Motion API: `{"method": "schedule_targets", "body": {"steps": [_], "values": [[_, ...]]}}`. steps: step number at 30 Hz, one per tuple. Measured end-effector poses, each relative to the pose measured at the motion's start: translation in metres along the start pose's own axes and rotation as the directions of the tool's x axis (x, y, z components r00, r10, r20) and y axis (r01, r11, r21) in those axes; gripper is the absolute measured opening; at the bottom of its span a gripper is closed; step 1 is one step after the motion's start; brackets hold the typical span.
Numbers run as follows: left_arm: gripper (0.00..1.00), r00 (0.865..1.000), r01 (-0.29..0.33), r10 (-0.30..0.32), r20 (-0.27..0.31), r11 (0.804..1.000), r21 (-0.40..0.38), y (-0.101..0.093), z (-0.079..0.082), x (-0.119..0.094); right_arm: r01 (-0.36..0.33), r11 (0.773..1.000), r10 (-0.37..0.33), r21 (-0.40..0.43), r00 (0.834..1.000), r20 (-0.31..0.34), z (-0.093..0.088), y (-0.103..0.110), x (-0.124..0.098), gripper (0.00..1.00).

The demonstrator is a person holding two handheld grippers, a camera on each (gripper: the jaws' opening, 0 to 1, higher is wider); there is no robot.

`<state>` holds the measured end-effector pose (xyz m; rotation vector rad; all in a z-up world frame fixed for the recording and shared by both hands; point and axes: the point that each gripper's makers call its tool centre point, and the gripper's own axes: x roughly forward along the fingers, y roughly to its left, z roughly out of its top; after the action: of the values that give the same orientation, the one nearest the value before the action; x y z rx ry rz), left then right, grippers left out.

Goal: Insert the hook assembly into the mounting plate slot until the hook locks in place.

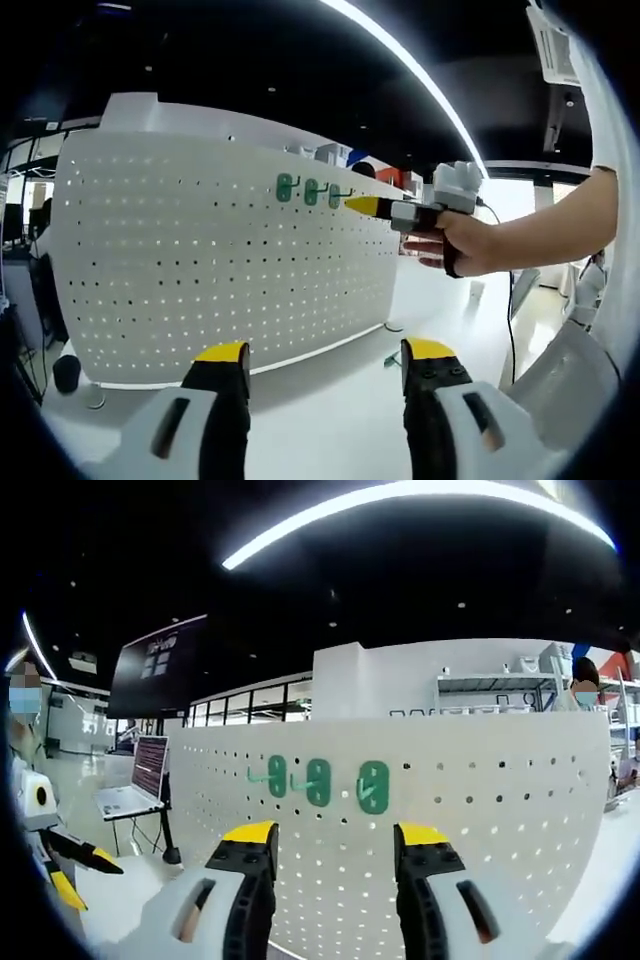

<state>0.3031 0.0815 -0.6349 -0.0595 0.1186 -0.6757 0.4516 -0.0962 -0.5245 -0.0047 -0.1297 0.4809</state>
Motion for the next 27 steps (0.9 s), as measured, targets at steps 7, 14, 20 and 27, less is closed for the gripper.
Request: {"method": "schedule_targets", "body": {"steps": [7,14,20,27], "values": [[0.63,1.0,-0.004,0.004,0.002,1.0,0.0,0.001,0.001,-0.001,-0.034,0.999,0.034,-0.012,0.999,-0.001,-0.006,0.008,-0.012,0.45],[0.64,1.0,-0.004,0.004,0.005,1.0,-0.007,0.003,0.001,-0.003,-0.078,0.997,0.078,-0.019,0.997,-0.021,-0.019,0.015,-0.031,0.46],[0.65,1.0,-0.009,0.009,0.006,1.0,-0.006,0.004,0.002,-0.004,-0.104,0.995,0.103,-0.008,0.994,-0.043,-0.03,0.02,-0.047,0.49],[0.66,1.0,-0.004,0.004,0.004,1.0,-0.003,0.003,0.001,-0.003,-0.113,0.994,0.113,0.0,0.992,-0.06,-0.042,0.025,-0.066,0.52]]}}
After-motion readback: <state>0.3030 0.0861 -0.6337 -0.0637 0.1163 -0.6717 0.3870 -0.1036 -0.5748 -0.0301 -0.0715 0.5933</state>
